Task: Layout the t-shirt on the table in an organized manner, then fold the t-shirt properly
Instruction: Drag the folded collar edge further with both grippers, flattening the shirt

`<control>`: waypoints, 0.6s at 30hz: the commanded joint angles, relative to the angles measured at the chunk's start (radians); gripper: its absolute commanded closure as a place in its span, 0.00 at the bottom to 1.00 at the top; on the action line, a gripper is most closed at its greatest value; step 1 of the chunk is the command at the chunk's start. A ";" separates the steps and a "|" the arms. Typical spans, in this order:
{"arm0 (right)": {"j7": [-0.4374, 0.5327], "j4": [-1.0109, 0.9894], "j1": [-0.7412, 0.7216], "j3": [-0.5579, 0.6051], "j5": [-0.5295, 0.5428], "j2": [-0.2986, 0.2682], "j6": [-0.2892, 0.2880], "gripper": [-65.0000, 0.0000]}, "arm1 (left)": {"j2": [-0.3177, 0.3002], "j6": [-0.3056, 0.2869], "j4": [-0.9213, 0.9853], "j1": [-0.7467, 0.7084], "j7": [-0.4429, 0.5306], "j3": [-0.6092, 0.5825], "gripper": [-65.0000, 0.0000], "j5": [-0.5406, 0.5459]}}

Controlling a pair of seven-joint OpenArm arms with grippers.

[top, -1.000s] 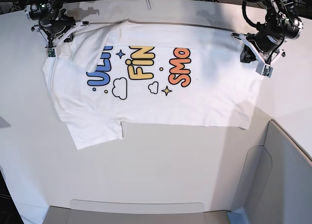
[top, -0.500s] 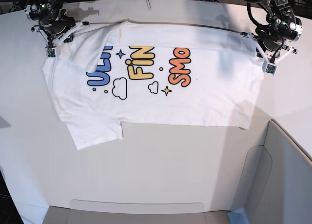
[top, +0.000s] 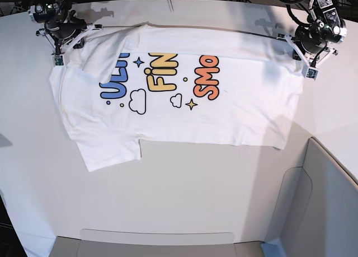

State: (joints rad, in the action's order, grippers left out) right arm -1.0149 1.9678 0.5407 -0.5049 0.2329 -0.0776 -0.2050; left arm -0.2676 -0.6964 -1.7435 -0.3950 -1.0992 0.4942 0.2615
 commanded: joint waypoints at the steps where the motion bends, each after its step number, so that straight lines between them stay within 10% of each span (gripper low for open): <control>1: -0.048 0.003 0.019 -0.007 -0.027 -0.006 0.005 1.00 | -0.005 -0.002 -0.009 -0.043 -0.068 0.005 1.00 -0.034; 18: -0.048 0.009 0.071 -0.091 -0.019 -0.011 0.005 1.00 | 0.023 -0.002 -0.151 -0.213 0.012 0.008 1.00 -0.034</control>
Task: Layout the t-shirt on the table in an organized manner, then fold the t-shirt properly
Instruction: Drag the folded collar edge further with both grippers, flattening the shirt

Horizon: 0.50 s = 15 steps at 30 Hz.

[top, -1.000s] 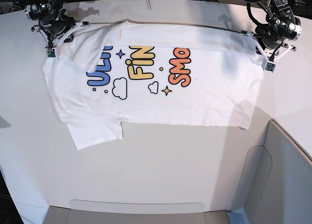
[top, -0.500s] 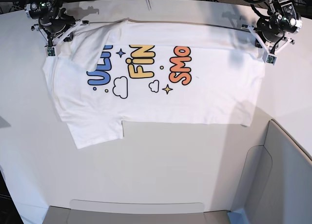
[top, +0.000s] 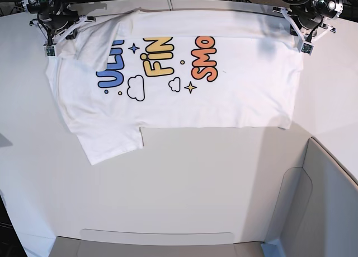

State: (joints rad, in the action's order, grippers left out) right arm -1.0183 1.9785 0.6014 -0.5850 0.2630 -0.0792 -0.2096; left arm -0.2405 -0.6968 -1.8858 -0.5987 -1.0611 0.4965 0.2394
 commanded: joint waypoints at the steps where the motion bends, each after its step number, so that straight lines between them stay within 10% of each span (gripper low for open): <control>1: -0.044 0.000 0.007 -0.011 -0.041 -0.011 0.009 1.00 | -0.004 -0.001 -0.022 -0.008 -0.026 0.008 1.00 -0.012; 15: -0.044 0.077 -0.148 -0.135 0.091 -0.012 0.009 1.00 | 0.017 -0.001 -0.159 0.168 -0.037 0.146 1.00 -0.007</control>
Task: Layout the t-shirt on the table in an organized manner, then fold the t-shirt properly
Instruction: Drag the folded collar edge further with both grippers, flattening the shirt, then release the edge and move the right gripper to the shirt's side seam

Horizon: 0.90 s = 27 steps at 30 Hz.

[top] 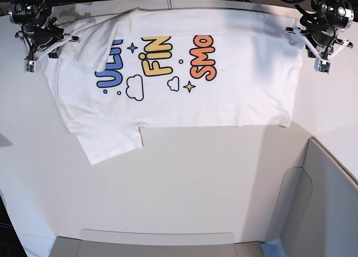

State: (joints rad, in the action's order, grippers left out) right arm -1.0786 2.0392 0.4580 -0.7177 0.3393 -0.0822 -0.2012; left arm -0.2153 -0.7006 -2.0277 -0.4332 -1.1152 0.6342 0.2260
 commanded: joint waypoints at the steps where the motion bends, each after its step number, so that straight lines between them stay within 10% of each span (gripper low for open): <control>1: 0.016 0.016 -0.026 -0.012 0.014 -0.009 0.001 1.00 | -0.008 0.002 -0.017 0.024 0.017 0.023 1.00 0.006; 10: 0.016 -0.022 -0.362 0.007 0.005 -0.014 0.001 1.00 | -0.005 0.002 -0.011 0.179 0.016 0.048 1.00 -0.001; 27: -0.041 -0.605 -0.744 0.185 -0.032 -0.213 -0.019 0.85 | -0.003 0.002 0.008 0.219 -0.102 0.013 1.00 -0.001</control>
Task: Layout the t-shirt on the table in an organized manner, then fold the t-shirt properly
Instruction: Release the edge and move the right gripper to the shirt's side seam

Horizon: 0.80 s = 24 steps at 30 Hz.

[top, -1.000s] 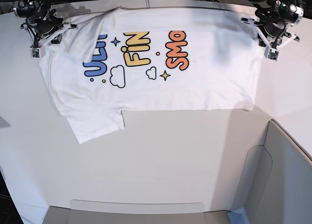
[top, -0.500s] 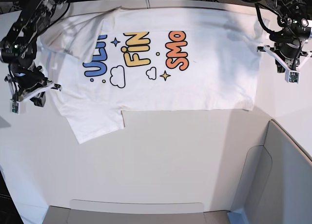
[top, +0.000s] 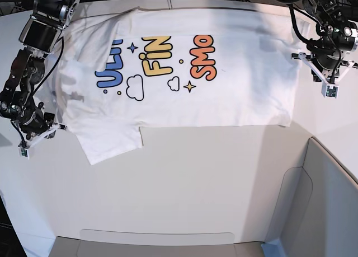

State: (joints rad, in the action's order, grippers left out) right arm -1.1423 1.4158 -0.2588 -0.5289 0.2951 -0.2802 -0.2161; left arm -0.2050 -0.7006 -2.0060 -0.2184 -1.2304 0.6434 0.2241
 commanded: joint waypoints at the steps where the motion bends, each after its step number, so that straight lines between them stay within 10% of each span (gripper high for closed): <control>1: -0.011 -0.017 -0.041 -0.009 0.039 -0.026 -0.026 0.83 | -0.014 0.002 -0.014 0.004 0.013 0.003 1.00 0.001; 24: -0.138 -0.321 -0.040 -0.007 0.513 -0.156 -0.072 0.74 | -0.015 0.002 -0.014 -0.022 0.011 0.003 1.00 0.001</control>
State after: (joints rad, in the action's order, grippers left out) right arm -1.2869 1.0786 -0.2745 -0.5331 0.7891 -0.4229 -0.2844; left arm -0.2050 -0.7006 -2.0060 -0.2363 -1.2297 0.6430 0.2249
